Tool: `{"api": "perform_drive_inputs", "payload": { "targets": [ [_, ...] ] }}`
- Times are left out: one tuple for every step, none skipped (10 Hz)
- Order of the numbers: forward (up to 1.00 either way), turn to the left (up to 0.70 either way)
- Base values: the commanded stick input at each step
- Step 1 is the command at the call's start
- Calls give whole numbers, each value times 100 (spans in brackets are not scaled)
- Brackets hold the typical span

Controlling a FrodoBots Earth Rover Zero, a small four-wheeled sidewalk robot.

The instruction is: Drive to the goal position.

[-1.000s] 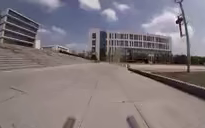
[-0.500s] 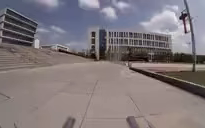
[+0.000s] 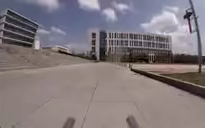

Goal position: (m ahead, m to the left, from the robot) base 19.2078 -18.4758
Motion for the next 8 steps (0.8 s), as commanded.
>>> {"api": "perform_drive_inputs", "payload": {
  "targets": [
    [70, 1],
    [70, 1],
    [70, 1],
    [70, 1],
    [70, 1],
    [70, 1],
    [70, 1],
    [70, 1]
  ]
}}
